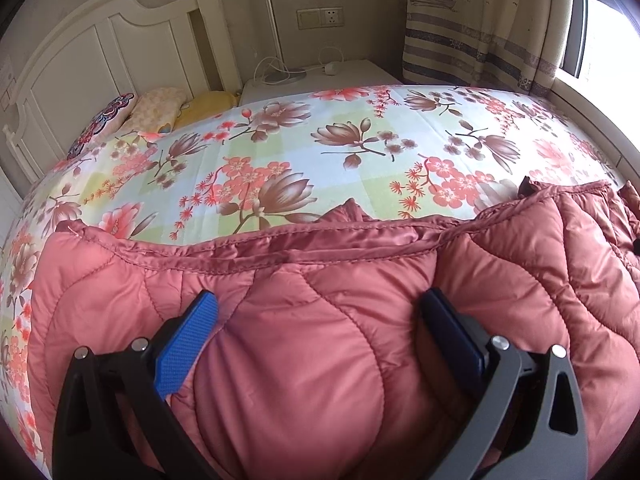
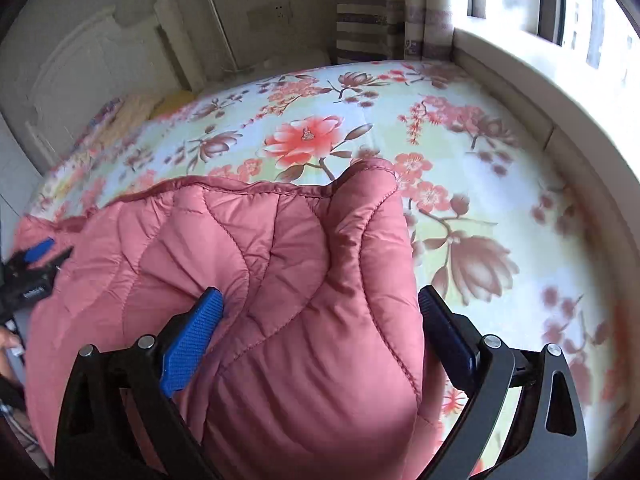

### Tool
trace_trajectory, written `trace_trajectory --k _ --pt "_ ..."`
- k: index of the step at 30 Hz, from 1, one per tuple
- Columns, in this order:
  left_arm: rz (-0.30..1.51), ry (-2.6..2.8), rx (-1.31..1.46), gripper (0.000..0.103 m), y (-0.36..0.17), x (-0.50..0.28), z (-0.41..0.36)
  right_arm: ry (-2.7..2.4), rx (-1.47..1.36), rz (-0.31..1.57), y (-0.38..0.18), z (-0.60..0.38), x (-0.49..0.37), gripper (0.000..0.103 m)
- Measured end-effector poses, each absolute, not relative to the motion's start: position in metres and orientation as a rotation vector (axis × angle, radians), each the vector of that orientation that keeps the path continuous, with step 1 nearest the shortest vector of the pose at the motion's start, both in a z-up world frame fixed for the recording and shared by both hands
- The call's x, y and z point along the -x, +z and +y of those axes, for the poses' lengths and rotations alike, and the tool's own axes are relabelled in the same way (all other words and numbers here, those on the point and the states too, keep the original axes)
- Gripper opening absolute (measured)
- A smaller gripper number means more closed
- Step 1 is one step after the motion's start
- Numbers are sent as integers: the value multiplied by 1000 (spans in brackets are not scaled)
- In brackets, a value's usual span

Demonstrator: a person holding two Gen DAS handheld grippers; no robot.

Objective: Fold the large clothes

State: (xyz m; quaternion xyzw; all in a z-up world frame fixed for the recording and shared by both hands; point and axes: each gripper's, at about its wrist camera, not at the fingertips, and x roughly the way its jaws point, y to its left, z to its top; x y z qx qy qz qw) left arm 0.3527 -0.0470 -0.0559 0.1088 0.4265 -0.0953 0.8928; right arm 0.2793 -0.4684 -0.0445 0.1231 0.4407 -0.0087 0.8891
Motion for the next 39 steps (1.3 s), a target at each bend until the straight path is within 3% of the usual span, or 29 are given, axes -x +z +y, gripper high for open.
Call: trace_trajectory --k 3,8,13,15,26,29,33,39 --pt "885 -198 -225 101 -56 -353 -47 -153 -111 850 -9 -453 -265 93" --pt "887 -201 -217 101 -56 -352 -47 106 47 732 39 -366 -241 94" --pt "884 -196 -215 101 -56 -353 -45 245 195 891 -21 -278 -263 95" --pt "885 -182 -220 101 -56 -353 -45 240 207 829 -42 -272 -264 98" --pt "771 -195 -356 101 -13 -318 -37 287 103 851 -46 -286 -269 99" --pt "838 -151 -209 101 -14 -341 20 286 102 850 -45 -286 -268 99" --pt "994 -207 123 101 -57 -370 84 297 87 848 -45 -286 -269 99" --pt "937 -177 126 101 -57 -363 82 296 84 847 -45 -285 -268 99"
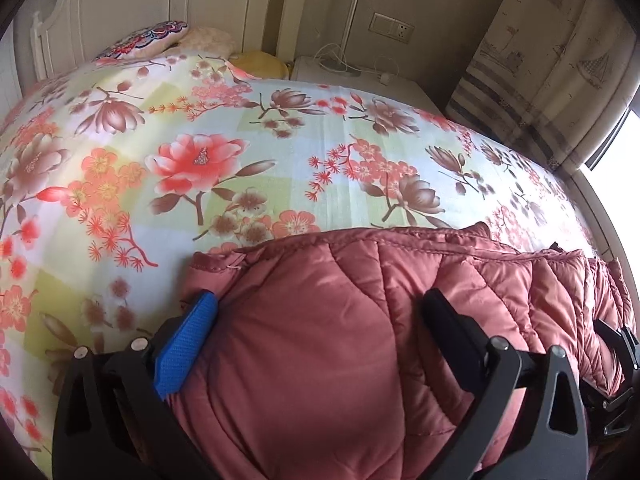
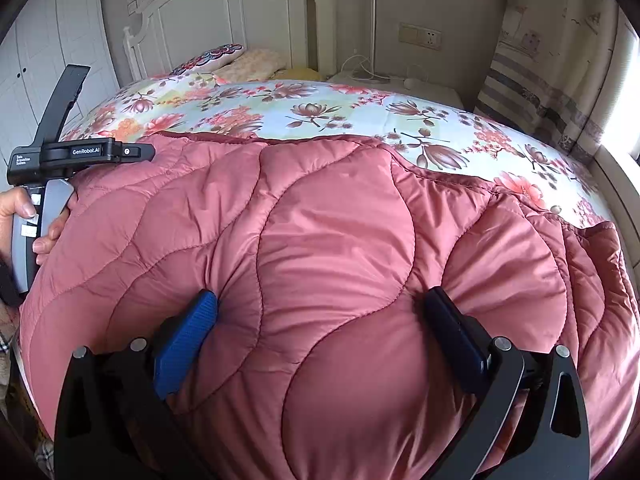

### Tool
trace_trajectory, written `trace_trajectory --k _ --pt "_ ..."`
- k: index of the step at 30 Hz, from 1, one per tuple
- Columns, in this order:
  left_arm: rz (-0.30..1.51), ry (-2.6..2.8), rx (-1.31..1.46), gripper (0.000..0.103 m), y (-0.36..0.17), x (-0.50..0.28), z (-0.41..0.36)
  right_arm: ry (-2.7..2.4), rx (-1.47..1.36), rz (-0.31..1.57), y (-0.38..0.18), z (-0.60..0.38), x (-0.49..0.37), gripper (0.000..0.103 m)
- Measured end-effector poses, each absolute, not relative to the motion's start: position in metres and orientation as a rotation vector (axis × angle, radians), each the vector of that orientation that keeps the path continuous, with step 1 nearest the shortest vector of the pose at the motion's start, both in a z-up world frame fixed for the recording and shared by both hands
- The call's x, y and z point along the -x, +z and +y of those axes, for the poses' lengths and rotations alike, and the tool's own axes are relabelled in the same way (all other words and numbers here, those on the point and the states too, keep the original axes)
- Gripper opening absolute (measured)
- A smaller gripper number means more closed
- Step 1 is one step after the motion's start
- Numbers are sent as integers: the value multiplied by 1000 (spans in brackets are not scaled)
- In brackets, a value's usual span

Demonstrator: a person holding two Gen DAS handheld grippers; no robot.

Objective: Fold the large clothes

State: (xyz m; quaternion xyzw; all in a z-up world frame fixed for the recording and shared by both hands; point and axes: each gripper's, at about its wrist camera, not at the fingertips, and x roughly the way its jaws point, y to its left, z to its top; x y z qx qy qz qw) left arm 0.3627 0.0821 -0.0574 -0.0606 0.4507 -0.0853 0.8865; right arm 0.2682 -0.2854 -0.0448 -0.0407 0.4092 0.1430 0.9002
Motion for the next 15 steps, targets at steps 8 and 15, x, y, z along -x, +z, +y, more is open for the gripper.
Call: trace_trajectory --k 8,15 --pt "879 -147 161 101 -49 -355 93 302 70 850 -45 -287 -270 99" --pt "698 -49 -3 101 16 -303 65 276 -5 805 -12 -296 -246 98"
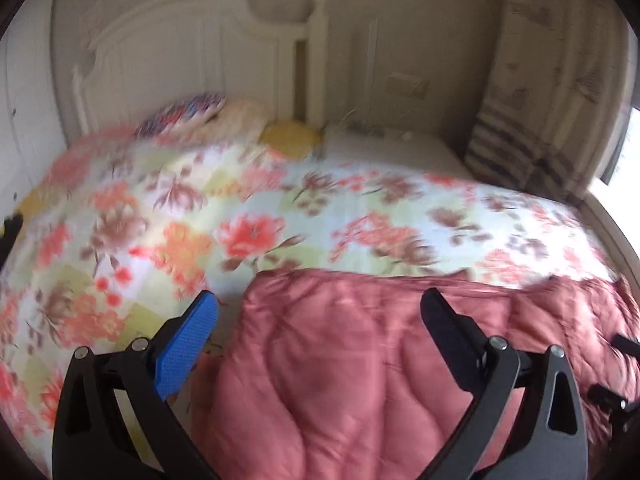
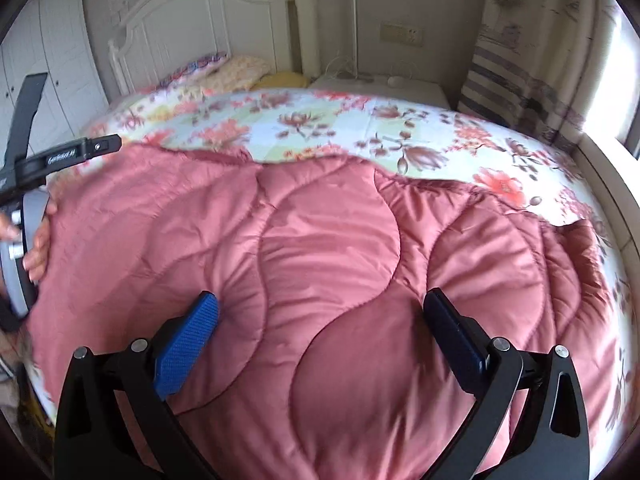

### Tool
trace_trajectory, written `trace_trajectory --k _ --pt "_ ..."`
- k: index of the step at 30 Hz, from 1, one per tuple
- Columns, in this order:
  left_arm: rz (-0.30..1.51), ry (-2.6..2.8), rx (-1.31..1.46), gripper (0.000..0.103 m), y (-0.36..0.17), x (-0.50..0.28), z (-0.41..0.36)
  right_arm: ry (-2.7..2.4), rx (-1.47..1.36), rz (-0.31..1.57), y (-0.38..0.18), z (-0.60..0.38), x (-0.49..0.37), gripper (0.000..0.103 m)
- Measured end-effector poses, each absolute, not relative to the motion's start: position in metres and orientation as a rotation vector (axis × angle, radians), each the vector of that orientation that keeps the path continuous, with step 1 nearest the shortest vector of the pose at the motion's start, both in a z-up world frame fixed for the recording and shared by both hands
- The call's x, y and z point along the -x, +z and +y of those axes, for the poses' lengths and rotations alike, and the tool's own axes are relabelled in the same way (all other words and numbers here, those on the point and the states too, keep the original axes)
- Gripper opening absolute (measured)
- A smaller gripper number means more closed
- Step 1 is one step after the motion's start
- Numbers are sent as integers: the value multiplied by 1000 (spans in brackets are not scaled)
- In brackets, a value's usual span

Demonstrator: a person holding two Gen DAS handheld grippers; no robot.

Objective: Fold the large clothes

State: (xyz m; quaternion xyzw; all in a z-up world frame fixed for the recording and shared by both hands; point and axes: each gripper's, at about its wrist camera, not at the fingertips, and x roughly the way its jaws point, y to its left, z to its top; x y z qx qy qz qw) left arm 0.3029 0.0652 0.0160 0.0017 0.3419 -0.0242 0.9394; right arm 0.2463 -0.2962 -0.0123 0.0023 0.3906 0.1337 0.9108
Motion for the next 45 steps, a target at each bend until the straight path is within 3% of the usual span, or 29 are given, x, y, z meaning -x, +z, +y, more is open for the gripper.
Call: trace_trajectory --k 5,9,11,17,22,31,45 --pt "610 -93 -123 101 26 -248 10 225 42 726 3 -302 -206 98" --pt "693 -92 -184 101 -20 -248 -16 188 44 797 -22 -314 -205 98" --pt "748 -116 -165 101 -50 -257 -13 225 12 796 -38 -320 -206 99" --pt "754 -139 -122 101 -50 -259 -4 169 35 826 -28 -314 -210 98" --pt "752 -144 -114 101 -51 -258 -3 30 30 737 -4 -345 -189 98" --pt "747 -153 -115 101 -50 -256 0 -75 -147 858 -43 -410 -195 98" --pt "739 -159 -107 101 -51 -254 4 -139 170 531 28 -292 -161 99"
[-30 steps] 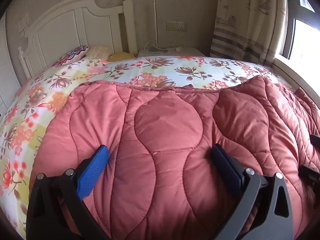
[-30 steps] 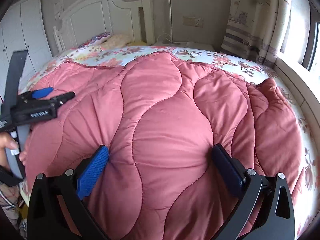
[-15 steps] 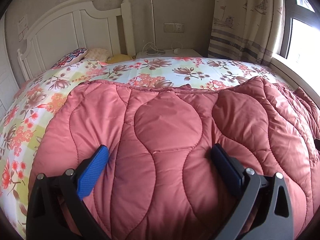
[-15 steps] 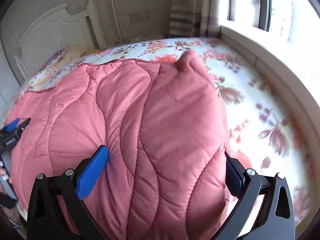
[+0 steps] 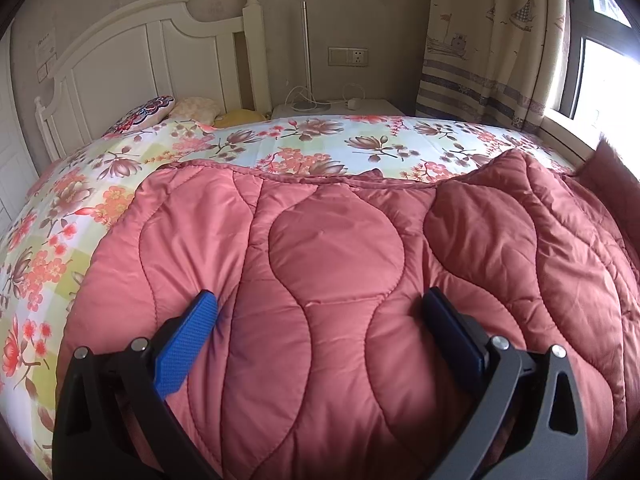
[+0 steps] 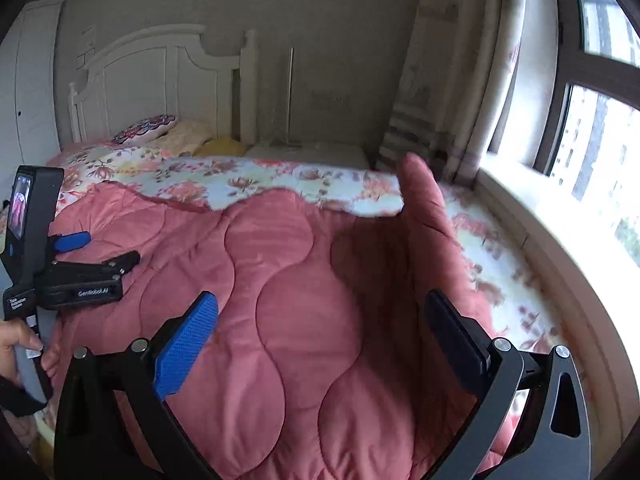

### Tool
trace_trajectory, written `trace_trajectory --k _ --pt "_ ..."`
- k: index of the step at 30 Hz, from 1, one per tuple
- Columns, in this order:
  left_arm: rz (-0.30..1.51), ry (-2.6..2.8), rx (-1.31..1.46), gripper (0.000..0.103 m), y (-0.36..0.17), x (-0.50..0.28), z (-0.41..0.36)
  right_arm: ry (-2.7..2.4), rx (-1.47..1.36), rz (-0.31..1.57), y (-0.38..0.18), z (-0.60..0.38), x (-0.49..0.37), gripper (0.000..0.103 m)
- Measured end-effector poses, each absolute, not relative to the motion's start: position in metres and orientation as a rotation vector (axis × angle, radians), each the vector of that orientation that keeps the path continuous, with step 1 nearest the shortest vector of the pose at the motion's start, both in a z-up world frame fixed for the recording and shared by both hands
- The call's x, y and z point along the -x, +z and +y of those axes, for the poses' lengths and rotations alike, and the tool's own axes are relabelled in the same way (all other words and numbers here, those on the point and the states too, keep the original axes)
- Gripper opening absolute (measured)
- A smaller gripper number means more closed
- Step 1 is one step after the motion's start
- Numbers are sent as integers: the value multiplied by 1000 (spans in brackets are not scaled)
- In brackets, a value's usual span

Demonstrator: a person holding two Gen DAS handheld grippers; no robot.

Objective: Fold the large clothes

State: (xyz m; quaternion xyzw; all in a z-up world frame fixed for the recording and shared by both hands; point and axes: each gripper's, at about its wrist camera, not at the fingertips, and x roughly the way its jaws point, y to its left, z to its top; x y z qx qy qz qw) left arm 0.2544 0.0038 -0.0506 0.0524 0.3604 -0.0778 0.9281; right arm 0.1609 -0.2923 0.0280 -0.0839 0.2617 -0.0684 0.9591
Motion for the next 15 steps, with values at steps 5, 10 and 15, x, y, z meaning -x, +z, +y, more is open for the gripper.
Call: trace_trajectory --k 5,10,15 --pt "736 -168 -101 101 -50 -255 5 -407 86 571 44 -356 -176 99" --pt "736 -168 -102 101 -51 -254 5 -132 -61 463 57 -343 -148 99" --pt "736 -170 -99 101 -51 -255 5 133 153 589 32 -264 -166 98"
